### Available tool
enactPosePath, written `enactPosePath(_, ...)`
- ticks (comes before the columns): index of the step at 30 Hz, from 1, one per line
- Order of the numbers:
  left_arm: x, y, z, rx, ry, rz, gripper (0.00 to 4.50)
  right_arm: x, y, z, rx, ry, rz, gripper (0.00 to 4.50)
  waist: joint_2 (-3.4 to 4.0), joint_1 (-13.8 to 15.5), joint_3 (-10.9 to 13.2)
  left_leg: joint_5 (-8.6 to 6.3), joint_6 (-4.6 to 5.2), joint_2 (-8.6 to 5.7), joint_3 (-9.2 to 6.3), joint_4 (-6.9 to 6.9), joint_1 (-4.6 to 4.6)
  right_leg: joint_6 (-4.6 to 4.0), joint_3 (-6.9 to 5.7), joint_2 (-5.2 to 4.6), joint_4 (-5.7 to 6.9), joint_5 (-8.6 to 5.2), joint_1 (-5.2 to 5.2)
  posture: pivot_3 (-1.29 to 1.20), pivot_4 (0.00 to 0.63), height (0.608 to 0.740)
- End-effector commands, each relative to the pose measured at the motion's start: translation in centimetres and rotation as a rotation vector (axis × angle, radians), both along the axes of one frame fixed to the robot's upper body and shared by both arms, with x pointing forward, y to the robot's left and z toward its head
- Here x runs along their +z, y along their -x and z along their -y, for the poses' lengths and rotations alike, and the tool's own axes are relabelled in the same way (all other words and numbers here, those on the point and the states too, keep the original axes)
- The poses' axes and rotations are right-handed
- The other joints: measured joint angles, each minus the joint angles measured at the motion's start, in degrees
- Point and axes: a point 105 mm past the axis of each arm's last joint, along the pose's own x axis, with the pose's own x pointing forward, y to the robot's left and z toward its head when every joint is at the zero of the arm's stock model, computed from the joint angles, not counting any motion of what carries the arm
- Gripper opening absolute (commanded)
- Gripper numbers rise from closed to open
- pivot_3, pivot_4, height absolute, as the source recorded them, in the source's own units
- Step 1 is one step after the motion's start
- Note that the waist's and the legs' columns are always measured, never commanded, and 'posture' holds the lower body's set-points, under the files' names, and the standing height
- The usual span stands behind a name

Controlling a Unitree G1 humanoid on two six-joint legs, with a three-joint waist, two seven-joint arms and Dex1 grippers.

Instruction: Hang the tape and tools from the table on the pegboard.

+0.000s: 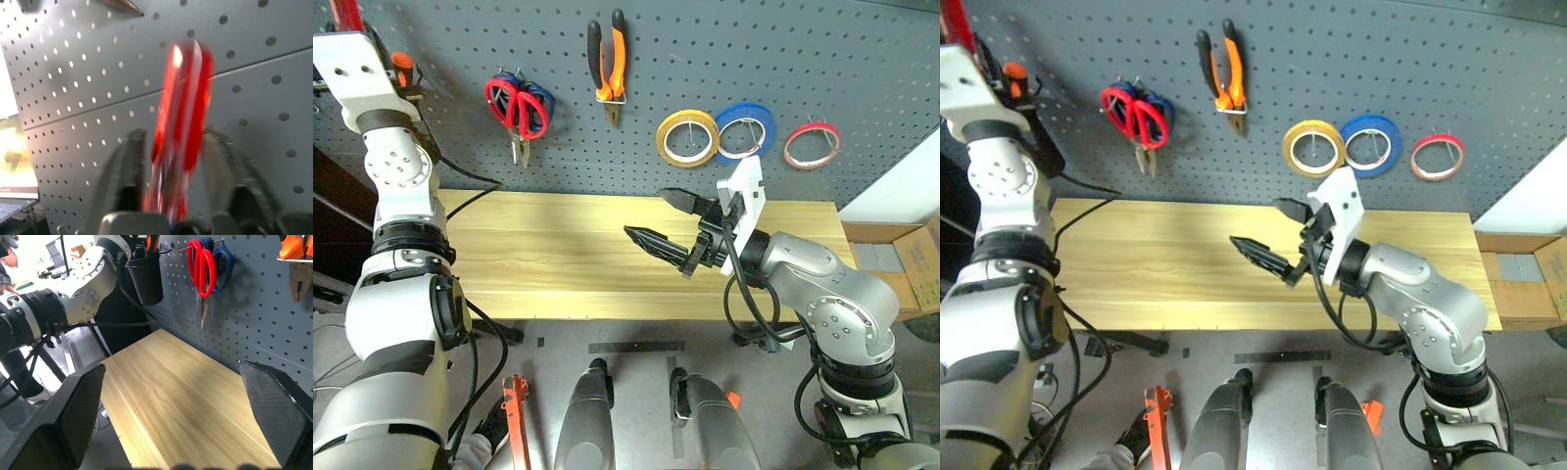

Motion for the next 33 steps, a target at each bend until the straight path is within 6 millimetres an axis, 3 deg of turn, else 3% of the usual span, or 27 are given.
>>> enactPosePath(1, 1.4, 0.9, -0.6, 0.012, 0.013, 0.055, 3.25, 0.9, 0.9, 0.0, 0.020, -0.016, 0.044, 4.50, 0.00, -0.06, 0.00, 0.00, 0.00, 0.00, 0.01, -0.04, 0.00, 0.00, 0.00, 0.00, 0.00, -0.01, -0.02, 0.07, 0.388, 0.740)
enactPosePath(4, 1.6, 1.2, -1.0, 0.015, 0.031, 0.070, 4.32, 0.8, 0.9, 0.0, 0.021, -0.014, 0.043, 4.50, 0.00, -0.08, 0.00, 0.00, 0.00, 0.00, 0.02, -0.10, 0.00, 0.00, 0.00, 0.01, 0.00, -0.01, -0.05, 0.07, 0.386, 0.740)
enactPosePath(5, 1.7, 1.3, -1.0, 0.013, 0.033, 0.077, 4.45, 0.8, 0.8, 0.0, 0.022, -0.013, 0.043, 4.50, 0.00, -0.08, 0.00, 0.00, 0.00, 0.00, 0.03, -0.11, 0.00, 0.01, 0.01, 0.01, -0.01, -0.02, -0.06, 0.07, 0.381, 0.740)
enactPosePath(11, 3.0, 1.6, 0.5, -0.099, -0.013, 0.131, 4.45, 0.4, 0.6, 0.0, 0.034, -0.001, 0.045, 4.50, 0.00, 0.04, 0.00, 0.00, -0.01, -0.03, 0.06, -0.20, -0.01, 0.03, 0.00, 0.04, -0.04, -0.02, -0.08, 0.09, 0.347, 0.740)
enactPosePath(19, 3.6, 1.0, 6.0, -0.532, -0.119, 0.025, 4.45, -0.1, 1.0, 0.7, 0.112, 0.017, 0.043, 4.50, -0.20, 0.08, -0.23, 0.00, -0.01, -0.08, 0.07, -0.23, -0.01, 0.15, -0.01, 0.14, -0.09, 0.05, -0.02, 0.10, 0.250, 0.740)
enactPosePath(24, -0.5, 0.5, 10.9, -0.889, -0.163, -0.179, 4.45, -1.2, -0.2, 1.8, 0.076, 0.022, 0.028, 4.50, -0.37, -0.09, -1.44, 0.01, -0.03, -0.09, 0.07, -0.18, 0.02, 0.18, -0.06, 0.22, -0.08, 0.08, 0.01, 0.10, 0.178, 0.740)
enactPosePath(29, -4.4, 3.5, 17.2, -1.239, -0.166, -0.297, 4.45, -3.4, -1.2, 3.2, 0.067, -0.080, -0.075, 4.50, -0.74, -0.42, -3.97, -0.05, -0.12, -0.10, 0.07, -0.17, 0.06, 0.15, -0.08, 0.23, -0.18, 0.13, 0.16, 0.11, 0.121, 0.740)
enactPosePath(33, -7.3, 5.4, 19.3, -1.406, -0.128, -0.406, 4.45, -4.9, -2.1, 3.6, 0.046, -0.077, -0.097, 4.50, -0.72, -1.15, -5.47, -0.05, -0.12, -0.08, 0.05, 0.19, 0.08, 0.38, -0.05, 0.24, -0.17, 0.26, 0.27, 0.10, 0.092, 0.740)
